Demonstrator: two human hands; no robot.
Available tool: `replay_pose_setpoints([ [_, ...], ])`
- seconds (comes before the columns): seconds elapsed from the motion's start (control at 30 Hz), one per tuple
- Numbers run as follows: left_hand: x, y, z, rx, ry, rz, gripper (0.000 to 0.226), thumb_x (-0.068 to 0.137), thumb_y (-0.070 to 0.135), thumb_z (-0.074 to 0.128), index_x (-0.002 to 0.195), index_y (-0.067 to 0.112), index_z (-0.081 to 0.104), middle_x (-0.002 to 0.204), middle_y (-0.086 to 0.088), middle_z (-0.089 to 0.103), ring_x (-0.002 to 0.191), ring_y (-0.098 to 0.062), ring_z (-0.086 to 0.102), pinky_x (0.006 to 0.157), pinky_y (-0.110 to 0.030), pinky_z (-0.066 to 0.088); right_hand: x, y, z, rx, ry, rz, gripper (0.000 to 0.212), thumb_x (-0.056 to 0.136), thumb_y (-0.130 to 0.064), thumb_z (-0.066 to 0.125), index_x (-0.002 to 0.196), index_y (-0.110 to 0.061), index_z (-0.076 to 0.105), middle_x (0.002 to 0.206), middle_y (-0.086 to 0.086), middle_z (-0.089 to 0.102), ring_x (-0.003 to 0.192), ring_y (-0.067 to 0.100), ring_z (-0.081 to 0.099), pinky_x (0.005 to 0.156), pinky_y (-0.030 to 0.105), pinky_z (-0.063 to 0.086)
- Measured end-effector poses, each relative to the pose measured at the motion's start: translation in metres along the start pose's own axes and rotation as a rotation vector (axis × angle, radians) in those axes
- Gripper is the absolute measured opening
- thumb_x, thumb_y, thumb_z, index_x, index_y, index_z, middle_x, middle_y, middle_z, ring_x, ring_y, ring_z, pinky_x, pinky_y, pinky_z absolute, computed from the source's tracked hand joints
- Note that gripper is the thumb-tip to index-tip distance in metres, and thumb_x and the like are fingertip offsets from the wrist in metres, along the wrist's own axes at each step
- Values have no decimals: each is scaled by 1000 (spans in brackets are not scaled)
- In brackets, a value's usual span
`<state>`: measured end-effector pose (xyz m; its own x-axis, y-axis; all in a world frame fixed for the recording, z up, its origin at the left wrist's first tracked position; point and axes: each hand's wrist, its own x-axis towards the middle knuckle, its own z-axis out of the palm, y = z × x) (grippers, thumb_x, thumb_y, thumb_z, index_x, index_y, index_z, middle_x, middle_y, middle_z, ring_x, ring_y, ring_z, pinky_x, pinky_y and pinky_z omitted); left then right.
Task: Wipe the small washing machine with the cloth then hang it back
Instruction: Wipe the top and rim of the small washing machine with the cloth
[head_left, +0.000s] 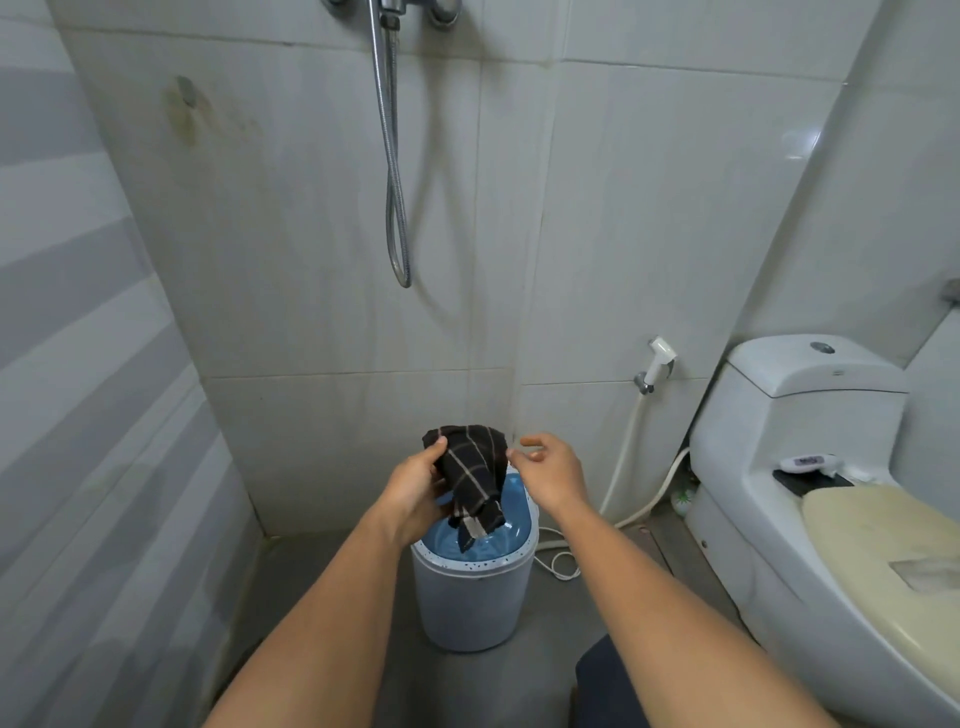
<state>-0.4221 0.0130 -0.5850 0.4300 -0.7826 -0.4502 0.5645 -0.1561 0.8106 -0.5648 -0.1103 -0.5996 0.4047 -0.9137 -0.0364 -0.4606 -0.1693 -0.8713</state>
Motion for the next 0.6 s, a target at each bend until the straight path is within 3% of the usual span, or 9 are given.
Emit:
replay_pose_setpoints([
  [0.1,3,-1,8,-64,13,-26,45,101,38,45,130,7,59,122,-13,70,110,-25,65,82,-41,52,-11,2,7,229,-238,112,38,91,-57,64,115,-28,72,107,-8,71,107,20,67,77,33,55],
  [0.2,2,0,14,-110,-19,-63,45,104,36,39,130,5,59,127,-16,67,115,-28,64,83,-43,53,-15,9,13,346,-397,226,54,79,-73,67,115,-33,72,111,-7,77,106,18,70,87,42,58],
  [0.37,6,3,14,37,188,35,32,100,32,50,115,8,63,103,-10,72,92,-24,68,72,-36,55,-9,15,17,568,-382,203,28,90,-34,75,111,-16,74,104,14,79,97,28,76,92,51,59],
  [0.47,14,1,7,107,258,51,34,97,35,55,117,9,63,113,-11,72,100,-25,68,81,-38,57,-8,16,23,635,-328,182,22,92,-25,74,111,-13,75,106,16,78,101,33,75,94,55,57],
  [0.6,6,-3,12,104,230,66,52,84,32,77,123,11,48,107,-8,69,91,-21,69,63,-33,53,-10,10,30,658,-192,108,15,96,-21,69,106,-11,76,101,14,79,97,33,76,93,54,58],
])
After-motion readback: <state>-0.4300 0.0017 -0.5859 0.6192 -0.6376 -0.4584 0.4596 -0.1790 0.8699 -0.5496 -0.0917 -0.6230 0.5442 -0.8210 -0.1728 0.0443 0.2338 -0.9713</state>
